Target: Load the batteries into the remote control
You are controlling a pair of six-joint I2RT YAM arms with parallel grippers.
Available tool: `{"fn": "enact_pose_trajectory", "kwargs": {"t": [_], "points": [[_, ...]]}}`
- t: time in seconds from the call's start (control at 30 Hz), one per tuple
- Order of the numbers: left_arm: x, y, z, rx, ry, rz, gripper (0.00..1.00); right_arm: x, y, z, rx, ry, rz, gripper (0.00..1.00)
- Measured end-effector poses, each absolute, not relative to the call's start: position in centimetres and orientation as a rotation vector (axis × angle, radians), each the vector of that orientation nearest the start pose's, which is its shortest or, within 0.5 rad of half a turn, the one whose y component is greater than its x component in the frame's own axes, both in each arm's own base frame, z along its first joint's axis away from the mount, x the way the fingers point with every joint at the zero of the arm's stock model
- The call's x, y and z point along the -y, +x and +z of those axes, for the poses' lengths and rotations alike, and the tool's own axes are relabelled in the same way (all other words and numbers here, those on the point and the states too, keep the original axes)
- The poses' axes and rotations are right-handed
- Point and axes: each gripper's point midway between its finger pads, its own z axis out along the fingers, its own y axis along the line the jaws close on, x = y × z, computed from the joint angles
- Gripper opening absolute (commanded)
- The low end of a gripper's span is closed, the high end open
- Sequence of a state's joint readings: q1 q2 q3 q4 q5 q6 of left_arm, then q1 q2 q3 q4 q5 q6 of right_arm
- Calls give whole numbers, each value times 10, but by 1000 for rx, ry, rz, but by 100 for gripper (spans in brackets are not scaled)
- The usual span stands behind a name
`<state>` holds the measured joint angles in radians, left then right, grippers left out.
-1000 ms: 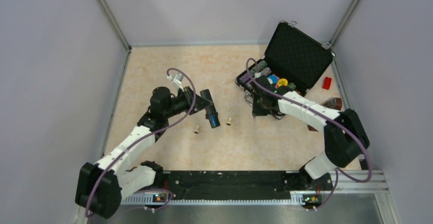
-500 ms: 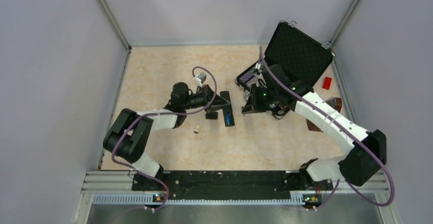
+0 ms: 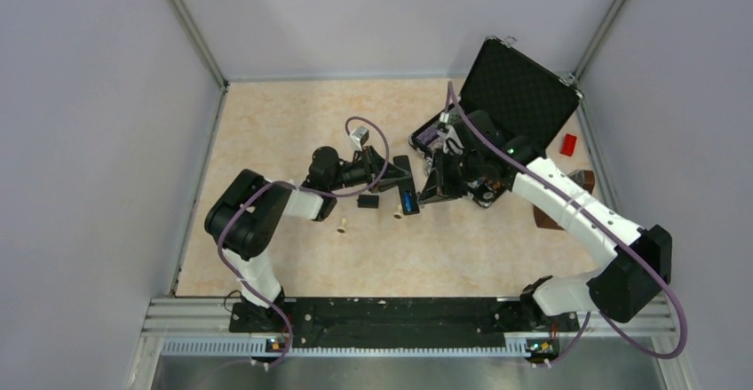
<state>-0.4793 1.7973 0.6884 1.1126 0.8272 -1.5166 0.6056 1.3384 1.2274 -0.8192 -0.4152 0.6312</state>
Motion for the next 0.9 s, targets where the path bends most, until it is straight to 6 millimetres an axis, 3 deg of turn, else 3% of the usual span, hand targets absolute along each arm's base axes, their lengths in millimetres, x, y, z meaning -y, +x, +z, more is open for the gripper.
{"fn": "enact_pose_trajectory", "kwargs": {"t": [0.9], "points": [[328, 291, 171, -2055, -228, -2018, 0, -266, 202, 173, -2812, -159, 928, 1]]}}
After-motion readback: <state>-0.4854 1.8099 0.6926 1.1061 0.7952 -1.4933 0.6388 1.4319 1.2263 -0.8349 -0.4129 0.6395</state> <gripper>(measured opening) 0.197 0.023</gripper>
